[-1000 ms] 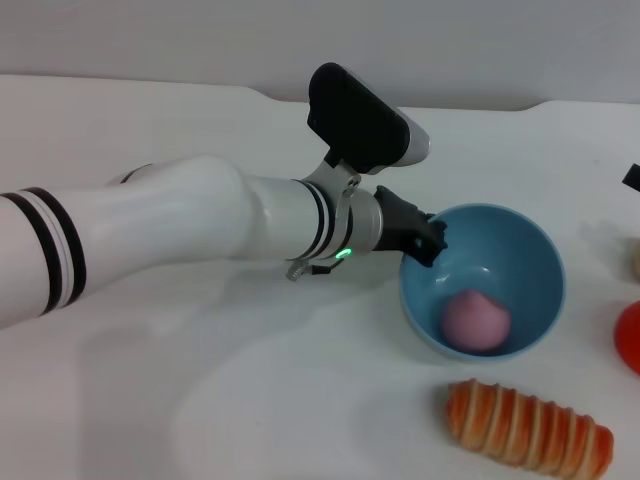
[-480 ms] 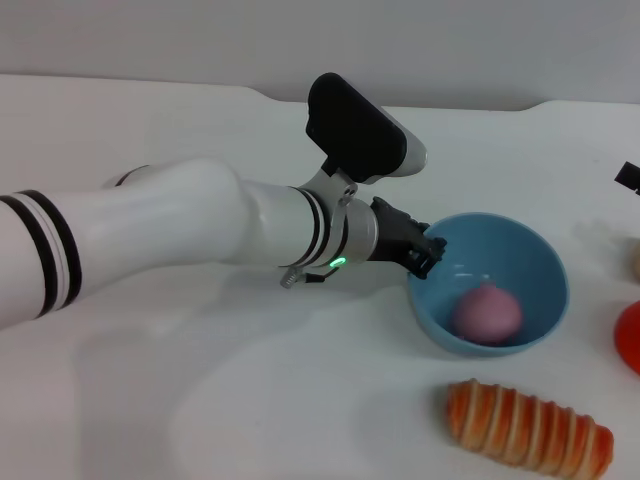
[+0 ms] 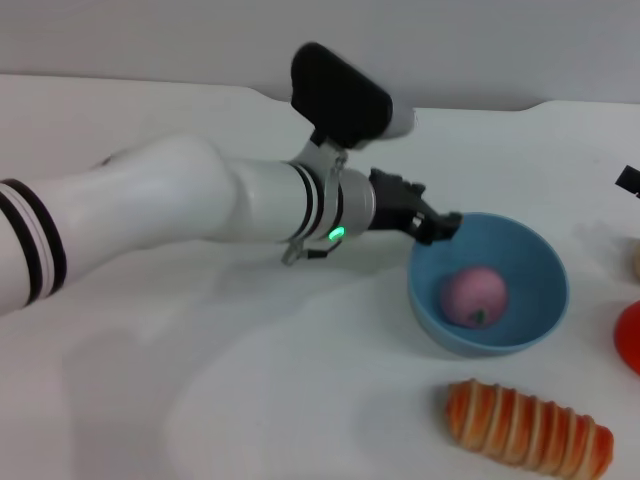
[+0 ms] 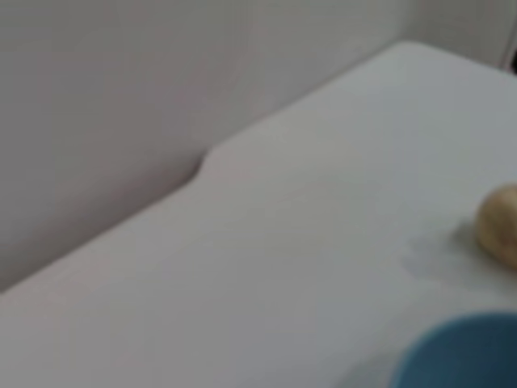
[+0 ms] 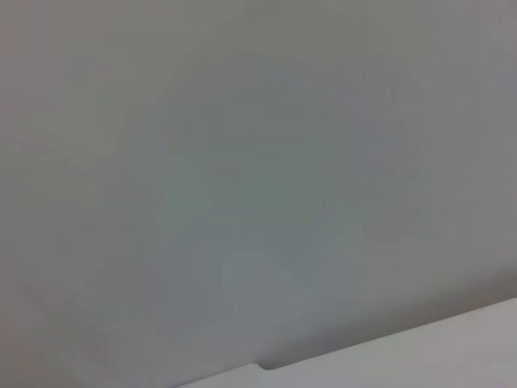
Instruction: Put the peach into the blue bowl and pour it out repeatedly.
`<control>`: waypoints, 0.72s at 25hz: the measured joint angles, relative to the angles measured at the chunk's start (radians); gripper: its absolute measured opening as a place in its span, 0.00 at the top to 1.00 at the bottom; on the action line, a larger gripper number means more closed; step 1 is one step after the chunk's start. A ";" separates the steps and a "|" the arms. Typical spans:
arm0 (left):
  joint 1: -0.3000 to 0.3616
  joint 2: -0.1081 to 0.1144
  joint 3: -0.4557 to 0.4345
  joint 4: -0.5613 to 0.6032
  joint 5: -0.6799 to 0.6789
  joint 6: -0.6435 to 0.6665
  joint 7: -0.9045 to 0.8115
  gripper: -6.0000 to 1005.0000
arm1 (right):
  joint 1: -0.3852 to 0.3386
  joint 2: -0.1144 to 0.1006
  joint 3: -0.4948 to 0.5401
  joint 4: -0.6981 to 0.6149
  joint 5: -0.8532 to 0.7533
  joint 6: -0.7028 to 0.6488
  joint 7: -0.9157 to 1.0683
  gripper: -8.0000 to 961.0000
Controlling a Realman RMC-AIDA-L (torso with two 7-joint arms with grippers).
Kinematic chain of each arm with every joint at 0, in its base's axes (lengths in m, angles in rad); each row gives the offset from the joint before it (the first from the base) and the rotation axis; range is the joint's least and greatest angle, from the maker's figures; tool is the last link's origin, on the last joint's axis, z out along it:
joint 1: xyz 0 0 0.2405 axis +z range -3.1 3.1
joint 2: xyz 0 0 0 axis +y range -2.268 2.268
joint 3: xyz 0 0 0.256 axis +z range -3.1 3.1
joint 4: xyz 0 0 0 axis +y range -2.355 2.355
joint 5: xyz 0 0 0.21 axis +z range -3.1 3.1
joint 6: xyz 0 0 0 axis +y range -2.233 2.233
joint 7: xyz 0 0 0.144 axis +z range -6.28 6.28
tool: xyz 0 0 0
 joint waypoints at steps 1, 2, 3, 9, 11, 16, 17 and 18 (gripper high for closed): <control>0.005 0.002 -0.019 0.009 0.000 0.002 0.000 0.61 | -0.001 -0.001 0.000 -0.001 0.000 0.001 0.000 0.55; 0.010 0.003 -0.037 0.018 0.000 0.005 0.000 0.57 | -0.002 -0.002 0.000 -0.001 0.000 0.001 0.000 0.55; 0.018 0.005 -0.057 0.032 0.000 0.010 0.000 0.53 | -0.002 -0.002 0.002 -0.002 0.000 0.001 0.000 0.55; 0.081 0.005 -0.165 0.104 0.006 -0.015 0.024 0.45 | -0.005 -0.003 0.019 -0.002 0.001 0.003 -0.067 0.55; 0.120 0.003 -0.197 0.142 0.007 -0.065 0.057 0.45 | -0.004 -0.001 0.023 0.005 0.010 0.005 -0.143 0.55; 0.222 0.002 -0.198 0.214 0.008 -0.294 0.077 0.45 | -0.001 0.001 0.025 0.085 0.096 0.010 -0.398 0.55; 0.236 0.002 -0.197 0.214 0.008 -0.323 0.074 0.45 | -0.001 0.001 0.025 0.101 0.114 0.012 -0.454 0.55; 0.245 0.002 -0.196 0.213 0.008 -0.344 0.071 0.45 | -0.001 0.001 0.025 0.116 0.131 0.014 -0.500 0.55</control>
